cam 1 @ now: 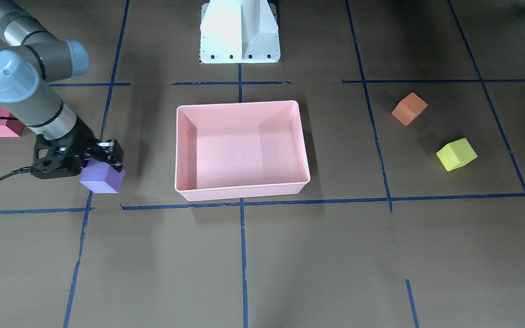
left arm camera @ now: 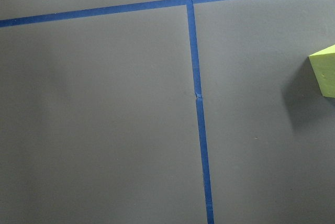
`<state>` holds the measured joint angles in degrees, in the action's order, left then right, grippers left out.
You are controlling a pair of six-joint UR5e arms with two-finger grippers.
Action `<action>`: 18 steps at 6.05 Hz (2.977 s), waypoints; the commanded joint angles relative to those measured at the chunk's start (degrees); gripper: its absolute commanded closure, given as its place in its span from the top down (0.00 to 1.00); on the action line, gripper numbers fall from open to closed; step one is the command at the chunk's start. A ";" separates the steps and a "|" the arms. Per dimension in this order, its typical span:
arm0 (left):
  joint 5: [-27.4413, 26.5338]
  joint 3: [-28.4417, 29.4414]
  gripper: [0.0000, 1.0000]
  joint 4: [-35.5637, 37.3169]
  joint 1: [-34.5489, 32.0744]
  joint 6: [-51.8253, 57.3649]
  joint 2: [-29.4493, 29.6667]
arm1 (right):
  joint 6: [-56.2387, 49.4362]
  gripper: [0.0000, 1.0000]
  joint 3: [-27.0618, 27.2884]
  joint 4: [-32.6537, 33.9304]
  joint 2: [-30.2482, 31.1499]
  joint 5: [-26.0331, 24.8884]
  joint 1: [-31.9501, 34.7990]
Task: Place blocks into pink bin with both arms
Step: 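Carry the purple cube into the pink bin and release it, then grasp the yellow cube with the left gripper while the right gripper withdraws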
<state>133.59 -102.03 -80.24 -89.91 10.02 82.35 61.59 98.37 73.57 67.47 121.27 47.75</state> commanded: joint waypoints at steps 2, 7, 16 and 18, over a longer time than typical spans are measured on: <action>0.00 -0.09 1.00 -0.09 0.00 0.09 0.00 | 14.29 0.25 5.87 18.84 -15.56 -8.44 -11.73; 0.08 -0.62 1.00 -9.55 4.29 -0.70 5.62 | 17.97 1.00 5.16 19.42 -16.67 -19.25 -20.35; -6.59 8.07 1.00 -38.58 30.39 -61.85 7.20 | -39.87 1.00 4.81 19.33 4.86 7.93 17.99; -8.60 10.17 1.00 -38.94 33.13 -62.76 7.38 | -39.96 1.00 4.81 19.07 5.91 7.93 17.99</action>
<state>125.98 -93.17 -118.77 -57.81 -52.32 89.57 21.79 103.17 92.83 72.75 129.18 65.69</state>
